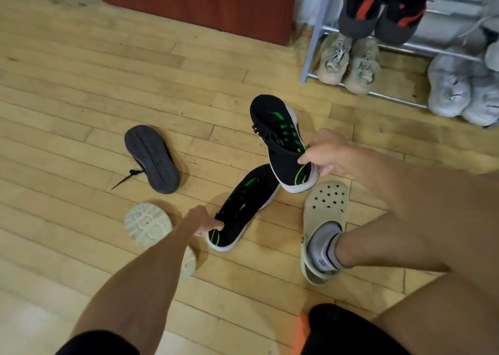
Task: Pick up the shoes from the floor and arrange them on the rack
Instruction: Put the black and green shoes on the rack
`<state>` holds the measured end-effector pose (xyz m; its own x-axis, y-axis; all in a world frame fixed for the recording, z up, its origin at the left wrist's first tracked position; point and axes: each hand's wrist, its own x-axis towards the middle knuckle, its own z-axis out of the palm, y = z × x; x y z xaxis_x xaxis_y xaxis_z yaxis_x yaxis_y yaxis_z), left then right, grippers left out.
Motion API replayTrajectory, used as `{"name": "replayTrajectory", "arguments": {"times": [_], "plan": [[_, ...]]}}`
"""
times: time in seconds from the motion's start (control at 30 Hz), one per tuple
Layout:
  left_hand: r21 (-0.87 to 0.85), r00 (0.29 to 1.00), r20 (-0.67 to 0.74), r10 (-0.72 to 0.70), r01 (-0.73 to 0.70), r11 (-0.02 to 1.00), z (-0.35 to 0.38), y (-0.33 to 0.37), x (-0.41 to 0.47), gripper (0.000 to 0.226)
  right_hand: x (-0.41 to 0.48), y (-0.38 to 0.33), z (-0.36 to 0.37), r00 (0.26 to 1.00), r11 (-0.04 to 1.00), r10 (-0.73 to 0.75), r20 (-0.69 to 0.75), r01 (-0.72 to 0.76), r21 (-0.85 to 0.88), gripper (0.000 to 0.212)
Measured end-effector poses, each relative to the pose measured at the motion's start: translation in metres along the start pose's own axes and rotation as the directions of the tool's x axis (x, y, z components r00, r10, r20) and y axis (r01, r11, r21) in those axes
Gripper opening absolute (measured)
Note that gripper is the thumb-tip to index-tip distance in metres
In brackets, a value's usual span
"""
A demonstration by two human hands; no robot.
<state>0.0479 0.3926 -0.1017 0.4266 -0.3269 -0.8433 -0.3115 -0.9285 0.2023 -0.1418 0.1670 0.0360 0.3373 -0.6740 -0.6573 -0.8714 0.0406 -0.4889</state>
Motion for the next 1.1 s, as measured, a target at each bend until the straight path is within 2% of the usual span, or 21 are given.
{"name": "replayTrajectory", "arguments": {"times": [0.1, 0.17, 0.33, 0.43, 0.53, 0.6, 0.63, 0.7, 0.8, 1.0, 1.1], "plan": [[-0.281, 0.995, 0.099, -0.028, 0.055, 0.958, 0.009, -0.002, -0.024, 0.019, -0.017, -0.009, -0.014, 0.999, 0.995, -0.039, -0.035, 0.036, -0.094, 0.032], [-0.372, 0.994, 0.111, 0.003, 0.039, 0.928, 0.004, 0.007, -0.042, 0.013, -0.031, -0.015, -0.025, 0.996, 0.977, -0.081, -0.046, 0.070, -0.201, 0.032], [-0.384, 0.994, -0.090, 0.063, -0.093, 0.919, -0.027, 0.034, -0.090, 0.023, -0.066, -0.034, -0.063, 0.980, 0.935, -0.178, -0.092, 0.139, -0.326, 0.020], [-0.497, 0.987, -0.148, 0.058, -0.124, 0.859, -0.046, 0.045, -0.115, 0.020, -0.081, -0.038, -0.090, 0.967, 0.934, -0.209, -0.145, 0.154, -0.322, 0.014], [-0.591, 0.966, -0.244, 0.082, -0.216, 0.777, -0.074, 0.066, -0.135, 0.024, -0.092, -0.038, -0.123, 0.950, 0.947, -0.240, -0.201, 0.183, -0.265, 0.022], [-0.609, 0.945, -0.302, 0.126, -0.293, 0.737, -0.094, 0.088, -0.154, 0.023, -0.100, -0.034, -0.146, 0.938, 0.955, -0.247, -0.243, 0.193, -0.225, 0.017], [-0.606, 0.932, -0.324, 0.163, -0.337, 0.721, -0.102, 0.102, -0.163, 0.025, -0.104, -0.031, -0.159, 0.931, 0.959, -0.253, -0.263, 0.206, -0.193, 0.013], [-0.594, 0.905, -0.348, 0.244, -0.415, 0.689, -0.117, 0.132, -0.184, 0.033, -0.111, -0.022, -0.185, 0.928, 0.973, -0.226, -0.297, 0.201, -0.114, 0.022], [-0.577, 0.864, -0.358, 0.355, -0.504, 0.643, -0.129, 0.183, -0.218, 0.036, -0.128, -0.002, -0.221, 0.916, 0.983, -0.174, -0.362, 0.183, -0.010, 0.013], [-0.587, 0.805, -0.341, 0.486, -0.586, 0.559, -0.123, 0.286, -0.257, 0.032, -0.144, 0.037, -0.277, 0.897, 0.938, -0.043, -0.440, 0.189, 0.292, 0.020], [-0.607, 0.801, -0.356, 0.482, -0.590, 0.532, -0.110, 0.331, -0.256, 0.031, -0.136, 0.047, -0.294, 0.904, 0.902, -0.003, -0.428, 0.187, 0.388, 0.010]]}}
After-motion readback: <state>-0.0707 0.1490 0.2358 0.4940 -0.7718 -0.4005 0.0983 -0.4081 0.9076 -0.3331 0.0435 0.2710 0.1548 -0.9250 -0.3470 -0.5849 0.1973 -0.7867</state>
